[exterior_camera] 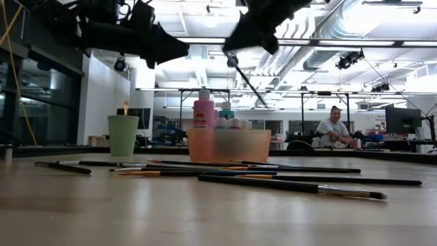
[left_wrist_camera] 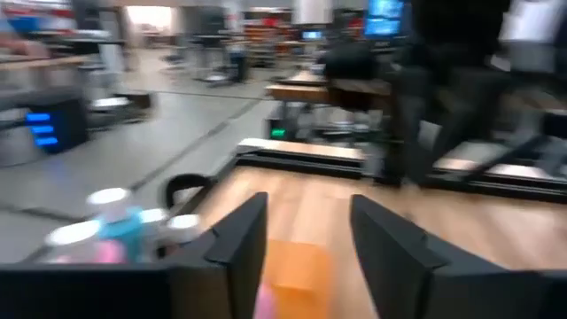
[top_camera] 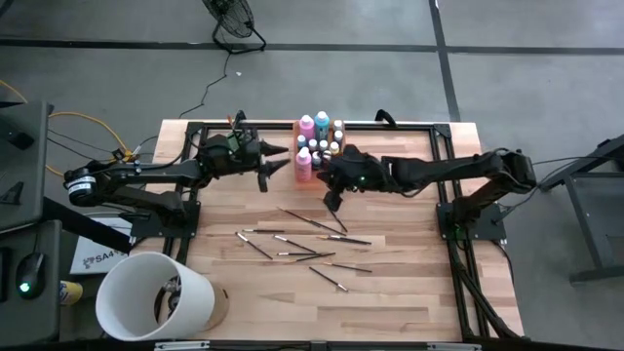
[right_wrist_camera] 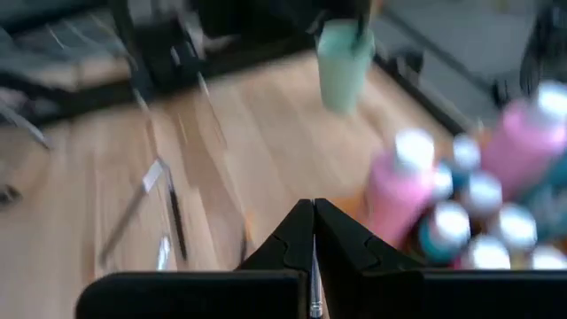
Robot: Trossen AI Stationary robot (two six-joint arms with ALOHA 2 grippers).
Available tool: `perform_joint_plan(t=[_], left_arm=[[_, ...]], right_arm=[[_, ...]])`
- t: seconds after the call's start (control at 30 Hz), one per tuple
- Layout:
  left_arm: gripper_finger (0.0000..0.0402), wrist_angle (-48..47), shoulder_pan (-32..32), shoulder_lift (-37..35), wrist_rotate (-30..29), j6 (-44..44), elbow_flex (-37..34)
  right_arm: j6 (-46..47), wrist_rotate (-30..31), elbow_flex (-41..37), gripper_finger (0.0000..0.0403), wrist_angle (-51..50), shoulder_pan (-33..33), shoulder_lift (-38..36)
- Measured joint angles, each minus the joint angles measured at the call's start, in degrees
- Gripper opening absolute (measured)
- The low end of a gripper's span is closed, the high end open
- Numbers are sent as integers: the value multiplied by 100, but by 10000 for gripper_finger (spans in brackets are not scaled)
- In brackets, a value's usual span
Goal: Pick & Place Paint Supplies
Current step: Put the white paintbrush into the cup
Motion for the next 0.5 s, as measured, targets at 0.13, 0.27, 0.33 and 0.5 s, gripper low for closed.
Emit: perform_joint_plan(t=[0.13,0.27,0.33,0.5], left_arm=[[211,20,-7,0,610,-131,0],[235,54,-4,0,699,-422,0],[238,114,-44,0,728,-470,0],[239,378,-315,0,750,-494,4]], right_arm=[[-469,12,2,3,751,-27,29],[-777,-190,0,3,1424,-27,44],[-993,-290,0,3,1773,-27,49],[-1385,-285,1,3,2679,-29,269]])
